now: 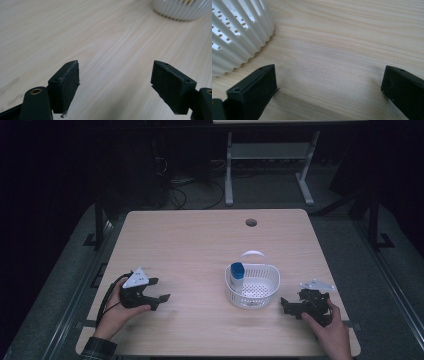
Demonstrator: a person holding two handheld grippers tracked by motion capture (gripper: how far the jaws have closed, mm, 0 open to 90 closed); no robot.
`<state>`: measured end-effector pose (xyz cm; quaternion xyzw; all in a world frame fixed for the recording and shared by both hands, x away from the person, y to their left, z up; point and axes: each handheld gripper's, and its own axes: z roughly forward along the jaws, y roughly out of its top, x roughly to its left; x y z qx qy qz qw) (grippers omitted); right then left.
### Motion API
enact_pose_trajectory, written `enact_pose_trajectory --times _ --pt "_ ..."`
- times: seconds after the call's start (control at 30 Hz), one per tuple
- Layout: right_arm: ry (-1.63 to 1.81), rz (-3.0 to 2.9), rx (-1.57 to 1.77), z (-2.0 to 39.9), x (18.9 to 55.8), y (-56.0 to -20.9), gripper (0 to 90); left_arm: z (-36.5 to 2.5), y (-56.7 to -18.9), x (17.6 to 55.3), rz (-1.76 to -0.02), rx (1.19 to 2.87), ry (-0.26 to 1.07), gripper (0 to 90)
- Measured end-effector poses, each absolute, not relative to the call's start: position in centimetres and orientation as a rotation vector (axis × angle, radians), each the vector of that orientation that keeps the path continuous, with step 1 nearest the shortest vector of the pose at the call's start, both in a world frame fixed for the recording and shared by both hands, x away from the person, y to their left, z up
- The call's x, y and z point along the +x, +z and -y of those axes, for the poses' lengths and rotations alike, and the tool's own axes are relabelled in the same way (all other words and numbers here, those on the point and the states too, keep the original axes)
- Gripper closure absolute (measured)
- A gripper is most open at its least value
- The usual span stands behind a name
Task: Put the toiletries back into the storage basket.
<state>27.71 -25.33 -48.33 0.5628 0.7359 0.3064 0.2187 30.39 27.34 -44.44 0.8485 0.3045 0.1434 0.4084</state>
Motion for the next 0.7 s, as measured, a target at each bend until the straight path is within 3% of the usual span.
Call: enact_pose_trajectory --times 0.4,0.7 --pt "0.849 -2.036 1.557 25.3 27.7 -48.3 0.0 -29.4 -46.7 30.0 -0.859 2.272 0.361 22.0" --pt "0.849 -2.036 1.558 25.3 27.7 -48.3 0.0 -29.5 -47.0 30.0 -0.851 2.248 0.347 18.7"
